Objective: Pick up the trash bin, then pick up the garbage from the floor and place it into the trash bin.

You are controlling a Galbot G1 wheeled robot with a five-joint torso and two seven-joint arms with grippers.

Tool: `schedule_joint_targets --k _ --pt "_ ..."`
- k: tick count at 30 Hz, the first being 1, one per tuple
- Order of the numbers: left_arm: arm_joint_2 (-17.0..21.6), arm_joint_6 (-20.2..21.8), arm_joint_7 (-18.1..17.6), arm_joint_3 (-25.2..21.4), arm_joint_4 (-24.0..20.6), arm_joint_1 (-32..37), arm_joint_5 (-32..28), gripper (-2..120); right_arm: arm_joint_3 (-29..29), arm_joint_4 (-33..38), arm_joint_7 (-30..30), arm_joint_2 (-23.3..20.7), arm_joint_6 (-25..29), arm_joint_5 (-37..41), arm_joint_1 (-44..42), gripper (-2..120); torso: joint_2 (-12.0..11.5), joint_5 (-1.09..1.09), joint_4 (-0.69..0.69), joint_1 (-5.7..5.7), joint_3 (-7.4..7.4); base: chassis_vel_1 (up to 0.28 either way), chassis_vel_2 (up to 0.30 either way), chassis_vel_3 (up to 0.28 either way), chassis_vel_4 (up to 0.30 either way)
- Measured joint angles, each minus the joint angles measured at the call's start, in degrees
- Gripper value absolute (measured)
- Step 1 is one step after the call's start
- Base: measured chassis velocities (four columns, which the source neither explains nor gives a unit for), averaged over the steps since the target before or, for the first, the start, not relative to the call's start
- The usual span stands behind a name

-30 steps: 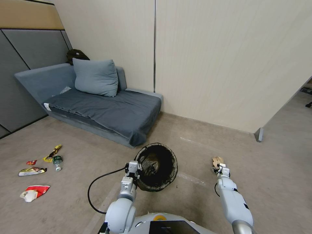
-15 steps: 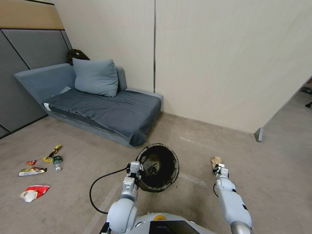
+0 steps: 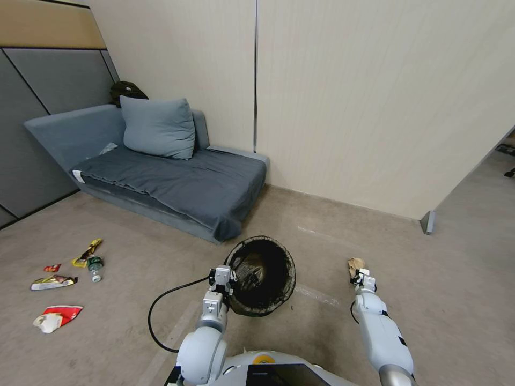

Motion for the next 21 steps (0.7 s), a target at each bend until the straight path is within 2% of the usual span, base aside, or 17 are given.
schedule_joint_targets --k 2,3,4,6,7,9,11,12,13,15,16,18,21 --pt "0.0 0.0 0.0 0.0 0.2 -0.1 0.0 1 -0.1 3.8 0.0 0.3 0.2 0.4 -1.3 0 0.0 -0.01 -0.01 0.0 0.0 0.0 0.0 0.0 0.0" --pt "0.0 0.0 0.0 0.0 0.6 -0.3 0.0 1 -0.4 9.6 -0.1 0.9 0.5 1.2 -2.9 0 0.0 0.0 0.0 0.0 0.0 0.0 0.0 0.0 0.0" --pt "0.0 0.0 0.0 0.0 0.6 -0.3 0.0 1 -0.4 9.6 -0.1 0.9 0.5 1.2 -2.9 0 0.0 0.0 0.0 0.0 0.0 0.0 0.0 0.0 0.0" --pt "0.0 0.0 0.0 0.0 0.9 -0.5 -0.1 1 -0.8 15.9 -0.4 1.5 0.7 2.0 -5.0 0 0.0 -0.03 0.02 0.0 0.0 0.0 0.0 0.0 0.0" --pt "0.0 0.0 0.0 0.0 0.9 -0.5 -0.1 1 -0.8 15.9 -0.4 1.5 0.7 2.0 -5.0 0 0.0 -0.03 0.02 0.0 0.0 0.0 0.0 0.0 0.0" --pt "0.0 0.0 0.0 0.0 1.2 -0.6 -0.3 1 -1.5 22.4 -1.0 2.2 1.9 2.5 -7.6 0 0.0 -0.01 0.02 0.0 0.0 0.0 0.0 0.0 0.0" --pt "0.1 0.0 0.0 0.0 1.7 -0.7 -0.8 1 -3.0 32.0 -2.3 2.9 4.8 2.8 -12.5 0 0.0 0.01 0.0 0.0 0.0 0.0 0.0 0.0 0.0" --pt "0.1 0.0 0.0 0.0 1.7 -0.7 -0.8 1 -3.0 32.0 -2.3 2.9 4.8 2.8 -12.5 0 0.0 0.01 0.0 0.0 0.0 0.0 0.0 0.0 0.0" --pt "0.2 0.0 0.0 0.0 1.8 -0.8 -0.9 1 -3.6 36.7 -3.1 3.1 5.6 3.3 -14.5 0 0.0 0.01 -0.03 0.0 0.0 0.0 0.0 0.0 0.0" --pt "0.3 0.0 0.0 -0.1 2.0 -0.8 -1.2 1 -4.9 44.9 -4.7 3.4 7.6 3.6 -18.1 0 0.0 -0.05 0.01 0.0 -0.01 0.0 0.0 0.0 0.0" --pt "0.3 0.0 0.0 -0.1 2.0 -0.8 -1.2 1 -4.9 44.9 -4.7 3.4 7.6 3.6 -18.1 0 0.0 -0.05 0.01 0.0 -0.01 0.0 0.0 0.0 0.0" --pt "0.3 0.0 -0.1 -0.2 2.2 -0.9 -1.4 1 -6.4 50.1 -5.5 3.4 9.5 3.4 -20.7 0 0.0 0.01 0.01 0.0 -0.01 0.0 0.0 0.0 0.0" --pt "0.3 0.0 -0.1 -0.3 2.3 -1.0 -1.5 1 -7.9 54.3 -6.4 3.4 10.8 3.0 -22.9 0 0.0 -0.03 0.01 0.0 -0.01 0.0 0.0 0.0 0.0"
